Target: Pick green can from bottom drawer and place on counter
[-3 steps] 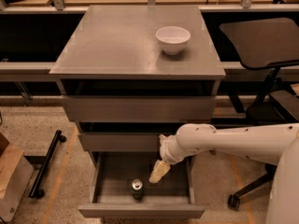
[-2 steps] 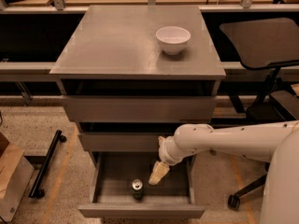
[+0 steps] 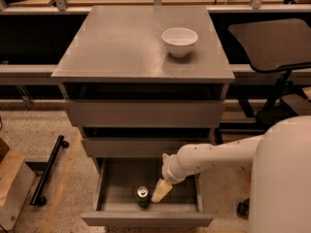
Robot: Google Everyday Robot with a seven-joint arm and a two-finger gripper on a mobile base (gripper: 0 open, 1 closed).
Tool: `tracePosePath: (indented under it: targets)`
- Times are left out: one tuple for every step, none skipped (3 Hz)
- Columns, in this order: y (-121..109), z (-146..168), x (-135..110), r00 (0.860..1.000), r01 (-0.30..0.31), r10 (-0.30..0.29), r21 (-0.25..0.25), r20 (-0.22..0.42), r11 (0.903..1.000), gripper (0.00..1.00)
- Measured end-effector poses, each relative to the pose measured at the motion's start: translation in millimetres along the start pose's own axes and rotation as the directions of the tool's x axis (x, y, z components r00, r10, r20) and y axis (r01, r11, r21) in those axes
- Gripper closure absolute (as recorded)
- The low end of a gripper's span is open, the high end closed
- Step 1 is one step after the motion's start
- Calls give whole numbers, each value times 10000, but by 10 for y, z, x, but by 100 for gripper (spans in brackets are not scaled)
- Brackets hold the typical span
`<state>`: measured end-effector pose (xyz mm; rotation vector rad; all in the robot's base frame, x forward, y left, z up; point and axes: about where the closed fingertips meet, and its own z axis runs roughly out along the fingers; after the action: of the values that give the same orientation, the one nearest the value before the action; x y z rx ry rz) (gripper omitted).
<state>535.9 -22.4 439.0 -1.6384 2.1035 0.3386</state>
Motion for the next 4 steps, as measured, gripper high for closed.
tracePosePath:
  targets:
    - [-36,360,101,9973,-426,414,171,608,9989,0]
    - [27,453,153,9969,-528,526,20,589,9986,0]
    - [-19,575,173,9952,-779,779,-23,592,9970,0]
    - [-74,912,108,9903,-907,920,-173,1042,9957,0]
